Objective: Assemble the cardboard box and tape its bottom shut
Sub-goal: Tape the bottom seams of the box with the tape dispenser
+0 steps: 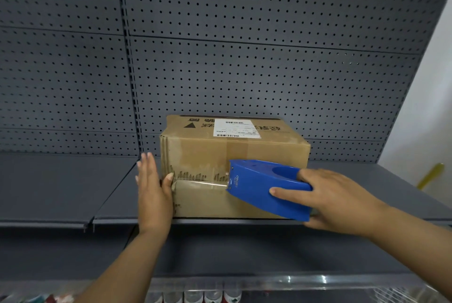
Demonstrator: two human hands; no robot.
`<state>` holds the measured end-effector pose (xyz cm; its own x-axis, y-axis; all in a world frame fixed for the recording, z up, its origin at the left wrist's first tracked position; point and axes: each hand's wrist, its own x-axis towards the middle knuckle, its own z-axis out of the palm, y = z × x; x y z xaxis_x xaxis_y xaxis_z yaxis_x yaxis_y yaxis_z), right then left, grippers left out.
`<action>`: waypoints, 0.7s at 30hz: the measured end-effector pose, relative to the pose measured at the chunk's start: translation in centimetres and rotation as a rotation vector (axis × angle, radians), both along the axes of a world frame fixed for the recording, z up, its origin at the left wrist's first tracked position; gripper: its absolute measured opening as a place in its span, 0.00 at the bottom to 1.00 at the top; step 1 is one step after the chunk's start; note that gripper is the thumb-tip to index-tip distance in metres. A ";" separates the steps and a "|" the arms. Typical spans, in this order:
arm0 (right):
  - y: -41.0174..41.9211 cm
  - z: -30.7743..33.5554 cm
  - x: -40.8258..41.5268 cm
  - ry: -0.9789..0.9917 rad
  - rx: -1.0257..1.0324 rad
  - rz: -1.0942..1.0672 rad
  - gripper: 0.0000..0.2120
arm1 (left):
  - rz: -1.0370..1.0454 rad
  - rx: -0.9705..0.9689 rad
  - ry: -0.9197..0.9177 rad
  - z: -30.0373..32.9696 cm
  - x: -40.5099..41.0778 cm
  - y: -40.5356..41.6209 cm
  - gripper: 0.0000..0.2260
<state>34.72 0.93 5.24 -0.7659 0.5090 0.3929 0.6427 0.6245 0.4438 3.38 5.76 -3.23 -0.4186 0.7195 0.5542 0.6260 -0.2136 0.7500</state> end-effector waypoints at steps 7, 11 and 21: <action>0.2 -0.6 -0.4 -0.001 0.024 0.020 0.31 | -0.006 0.229 0.707 -0.1 -0.6 0.9 0.47; 0.5 -0.9 -0.3 -0.005 0.029 0.035 0.28 | -0.200 0.299 1.091 0.4 -1.6 2.2 0.52; 1.4 -0.7 0.3 -0.020 0.067 0.028 0.33 | -0.130 0.294 1.269 0.6 -1.3 3.6 0.24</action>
<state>35.01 2.29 4.52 -0.7877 0.4605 0.4093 0.6158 0.6107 0.4979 2.10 9.37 -2.59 0.5706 0.5002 0.6513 0.8205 -0.3791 -0.4277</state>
